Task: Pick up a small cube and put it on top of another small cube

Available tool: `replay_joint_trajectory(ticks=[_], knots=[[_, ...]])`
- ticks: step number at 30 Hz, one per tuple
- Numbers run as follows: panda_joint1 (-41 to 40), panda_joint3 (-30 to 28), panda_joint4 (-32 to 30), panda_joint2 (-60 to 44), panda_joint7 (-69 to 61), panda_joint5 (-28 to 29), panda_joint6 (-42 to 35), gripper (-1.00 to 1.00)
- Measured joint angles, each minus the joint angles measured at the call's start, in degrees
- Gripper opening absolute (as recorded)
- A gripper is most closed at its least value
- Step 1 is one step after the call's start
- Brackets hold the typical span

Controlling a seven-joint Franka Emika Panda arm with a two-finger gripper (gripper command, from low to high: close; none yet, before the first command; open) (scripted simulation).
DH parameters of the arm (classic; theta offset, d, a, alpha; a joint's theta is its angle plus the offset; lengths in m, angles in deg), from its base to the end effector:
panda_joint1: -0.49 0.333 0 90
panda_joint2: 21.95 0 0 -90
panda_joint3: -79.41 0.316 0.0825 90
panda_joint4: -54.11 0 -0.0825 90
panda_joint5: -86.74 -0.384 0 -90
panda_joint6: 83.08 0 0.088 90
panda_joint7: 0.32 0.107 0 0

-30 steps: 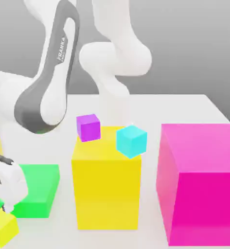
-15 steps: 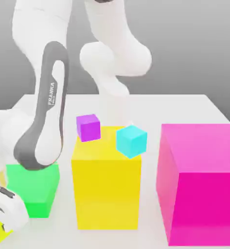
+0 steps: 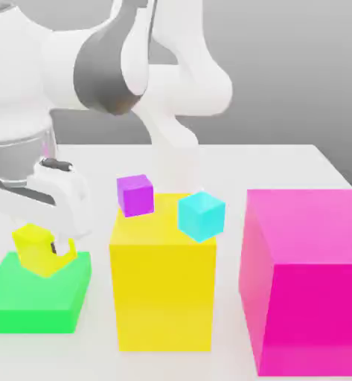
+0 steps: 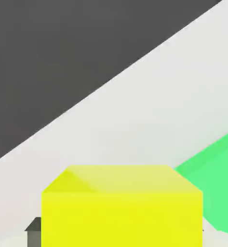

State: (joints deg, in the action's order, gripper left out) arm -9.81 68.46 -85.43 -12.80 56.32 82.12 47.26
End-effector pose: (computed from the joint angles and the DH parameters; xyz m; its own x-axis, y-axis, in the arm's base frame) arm 0.4343 -0.1666 0.3638 0.1620 -0.9835 -0.0800 -0.9863 -0.1588 -0.0444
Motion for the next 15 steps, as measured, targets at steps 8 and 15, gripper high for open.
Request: replay_joint_trajectory(ticks=[8, 15], knots=[[-0.3, 6.0, -5.0, 16.6, 10.7, 2.9, -11.3, -1.00], [-0.9, 10.9, -10.5, 28.0, 18.1, 4.1, -17.4, -1.00]])
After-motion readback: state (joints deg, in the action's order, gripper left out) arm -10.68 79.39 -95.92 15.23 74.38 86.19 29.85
